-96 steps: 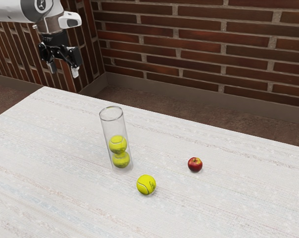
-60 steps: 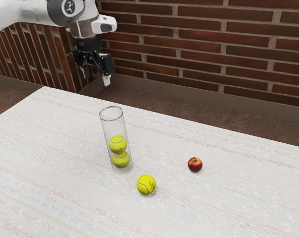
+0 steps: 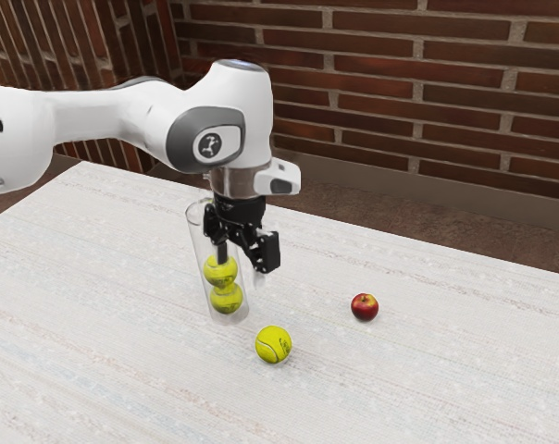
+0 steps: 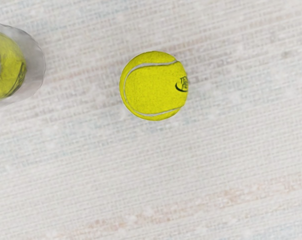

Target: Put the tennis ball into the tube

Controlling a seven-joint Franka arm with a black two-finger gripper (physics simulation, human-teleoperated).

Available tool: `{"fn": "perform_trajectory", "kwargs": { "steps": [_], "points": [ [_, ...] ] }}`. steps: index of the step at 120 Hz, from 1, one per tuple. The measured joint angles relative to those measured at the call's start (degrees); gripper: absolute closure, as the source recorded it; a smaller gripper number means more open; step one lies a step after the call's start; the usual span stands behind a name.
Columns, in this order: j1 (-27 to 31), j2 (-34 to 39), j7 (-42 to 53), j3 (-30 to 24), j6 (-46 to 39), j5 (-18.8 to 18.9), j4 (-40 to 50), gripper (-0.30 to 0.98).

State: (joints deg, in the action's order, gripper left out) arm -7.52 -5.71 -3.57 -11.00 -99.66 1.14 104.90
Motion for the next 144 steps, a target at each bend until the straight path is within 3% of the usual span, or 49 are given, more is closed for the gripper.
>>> {"fn": "perform_trajectory", "kwargs": {
  "steps": [34,64,144],
  "points": [
    [-0.30,-7.62,-1.26,0.18,-17.33,0.63,6.32,0.00],
    [-0.37,-13.33,-0.06,1.42,-27.43,0.59,9.08,0.00],
    [-0.82,-17.25,1.61,2.04,-35.16,0.43,11.84,0.02]
  ]
}}
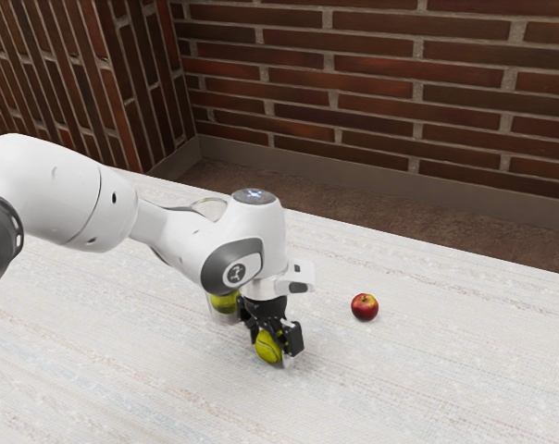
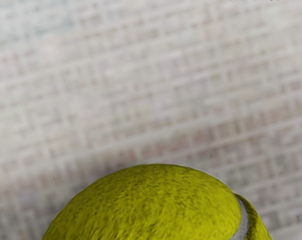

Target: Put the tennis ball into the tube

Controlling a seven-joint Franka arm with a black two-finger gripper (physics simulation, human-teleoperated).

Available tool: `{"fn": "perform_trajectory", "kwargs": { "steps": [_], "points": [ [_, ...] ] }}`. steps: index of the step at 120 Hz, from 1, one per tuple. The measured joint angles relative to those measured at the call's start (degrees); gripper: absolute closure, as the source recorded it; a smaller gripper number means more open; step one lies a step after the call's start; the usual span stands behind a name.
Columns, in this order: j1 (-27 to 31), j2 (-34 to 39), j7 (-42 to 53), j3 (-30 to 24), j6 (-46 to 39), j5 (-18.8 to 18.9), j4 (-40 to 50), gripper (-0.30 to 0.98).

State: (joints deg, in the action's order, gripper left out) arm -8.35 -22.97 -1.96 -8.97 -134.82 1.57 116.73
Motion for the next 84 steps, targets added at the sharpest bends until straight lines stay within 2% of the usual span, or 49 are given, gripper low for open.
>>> {"fn": "perform_trajectory", "kwargs": {
  "steps": [39,56,65,84],
  "points": [
    [-0.32,-0.24,0.12,0.00,-0.62,-0.20,-0.08,0.25],
    [-0.35,-0.11,-0.25,0.01,-0.68,0.07,-0.12,0.28],
    [-0.35,0.46,-0.47,0.00,-0.48,0.29,-0.31,0.35],
    [-0.35,3.42,-1.31,0.00,1.01,1.14,-1.26,0.44]
  ]
}}
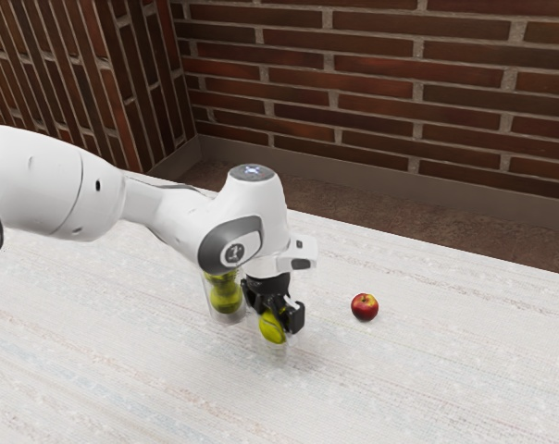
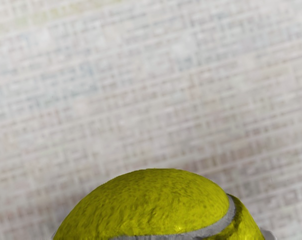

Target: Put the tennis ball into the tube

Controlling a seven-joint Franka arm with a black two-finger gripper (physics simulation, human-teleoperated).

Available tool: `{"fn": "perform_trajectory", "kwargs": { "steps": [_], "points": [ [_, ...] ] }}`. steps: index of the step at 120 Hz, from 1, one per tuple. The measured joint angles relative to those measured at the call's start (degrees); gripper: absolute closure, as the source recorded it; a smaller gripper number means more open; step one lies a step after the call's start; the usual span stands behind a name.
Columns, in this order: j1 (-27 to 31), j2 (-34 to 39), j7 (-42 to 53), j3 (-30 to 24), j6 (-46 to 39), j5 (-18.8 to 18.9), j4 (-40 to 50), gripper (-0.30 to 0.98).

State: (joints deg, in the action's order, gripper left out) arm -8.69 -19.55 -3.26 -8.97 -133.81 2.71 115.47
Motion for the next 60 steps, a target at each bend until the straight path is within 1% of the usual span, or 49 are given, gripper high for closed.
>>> {"fn": "perform_trajectory", "kwargs": {
  "steps": [17,33,43,52,60],
  "points": [
    [0.01,3.80,-0.84,0.20,4.54,0.79,-3.95,0.50],
    [0.04,6.79,-1.50,0.22,9.65,2.16,-8.98,0.53],
    [0.10,8.15,-1.73,0.22,12.89,2.67,-11.66,0.53],
    [0.09,8.89,-1.78,0.45,16.11,2.78,-14.08,0.50],
    [0.06,9.44,-1.74,0.91,18.89,3.01,-16.02,0.50]
  ]
}}
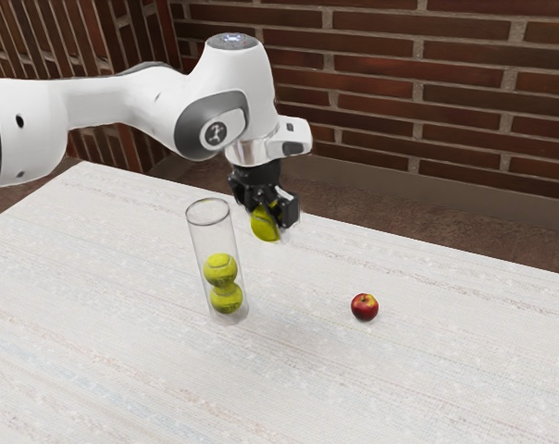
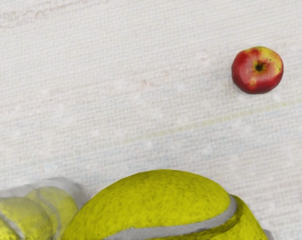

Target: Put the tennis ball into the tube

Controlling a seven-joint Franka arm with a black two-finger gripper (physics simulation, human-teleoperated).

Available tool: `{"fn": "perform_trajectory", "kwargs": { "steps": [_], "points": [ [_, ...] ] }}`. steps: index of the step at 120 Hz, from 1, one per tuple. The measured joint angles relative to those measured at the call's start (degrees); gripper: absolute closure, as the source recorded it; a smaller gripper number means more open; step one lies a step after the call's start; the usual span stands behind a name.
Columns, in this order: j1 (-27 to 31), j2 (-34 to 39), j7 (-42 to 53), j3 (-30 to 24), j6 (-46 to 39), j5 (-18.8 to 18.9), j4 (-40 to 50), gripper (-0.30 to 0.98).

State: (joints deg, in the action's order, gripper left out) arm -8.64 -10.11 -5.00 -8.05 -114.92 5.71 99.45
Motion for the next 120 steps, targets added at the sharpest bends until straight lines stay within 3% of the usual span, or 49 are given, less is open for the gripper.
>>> {"fn": "perform_trajectory", "kwargs": {
  "steps": [41,78,120],
  "points": [
    [0.24,4.29,1.46,4.61,9.41,1.36,-3.13,0.49],
    [0.55,4.51,4.75,10.38,11.95,1.36,-2.35,0.50],
    [0.39,1.46,8.12,11.63,12.02,1.10,-3.81,0.50]
  ]
}}
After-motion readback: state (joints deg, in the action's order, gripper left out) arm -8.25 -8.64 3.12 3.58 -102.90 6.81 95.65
